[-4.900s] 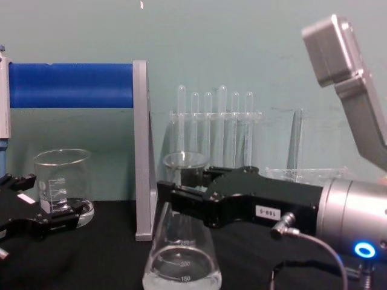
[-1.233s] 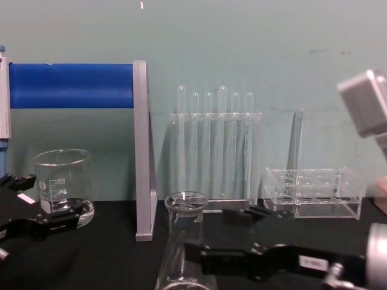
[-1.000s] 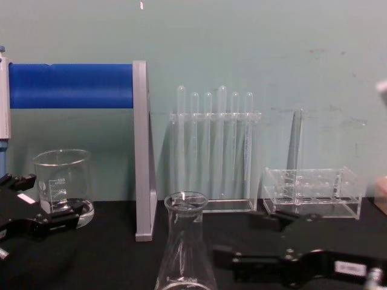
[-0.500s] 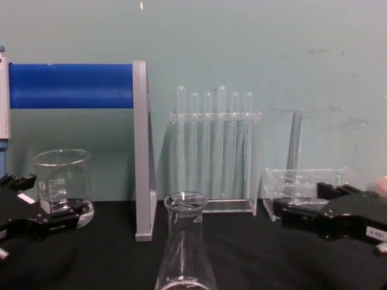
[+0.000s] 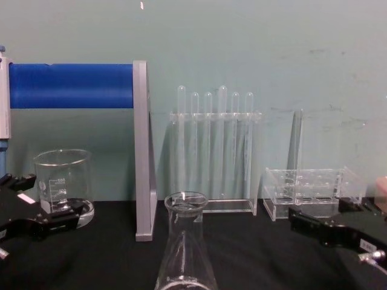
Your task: Grasp the erlenmeyer flask with one hand, shake it three times, then place it back.
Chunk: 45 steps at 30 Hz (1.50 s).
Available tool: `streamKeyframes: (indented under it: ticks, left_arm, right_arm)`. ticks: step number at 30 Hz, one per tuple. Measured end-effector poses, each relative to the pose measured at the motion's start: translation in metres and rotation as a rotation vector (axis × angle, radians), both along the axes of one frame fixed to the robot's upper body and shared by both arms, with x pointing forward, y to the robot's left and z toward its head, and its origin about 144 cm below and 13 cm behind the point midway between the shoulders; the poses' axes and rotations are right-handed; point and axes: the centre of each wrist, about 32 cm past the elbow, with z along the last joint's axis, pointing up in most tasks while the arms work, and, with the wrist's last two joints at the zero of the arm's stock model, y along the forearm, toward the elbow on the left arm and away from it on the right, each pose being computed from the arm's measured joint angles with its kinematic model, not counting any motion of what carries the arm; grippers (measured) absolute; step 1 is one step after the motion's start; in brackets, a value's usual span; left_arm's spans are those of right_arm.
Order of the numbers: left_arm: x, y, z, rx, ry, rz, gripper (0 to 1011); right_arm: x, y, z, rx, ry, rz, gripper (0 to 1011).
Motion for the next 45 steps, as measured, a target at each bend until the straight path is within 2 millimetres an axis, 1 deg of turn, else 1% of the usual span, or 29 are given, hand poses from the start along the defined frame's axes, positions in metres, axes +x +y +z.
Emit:
streamKeyframes:
  ticks: [45]
  left_arm:
    - [0.0000,0.0000,0.0000,0.000,0.000,0.000,1001]
  right_arm:
    - [-0.0001,0.0003,-0.0005,-0.003,0.002,-0.003,1000]
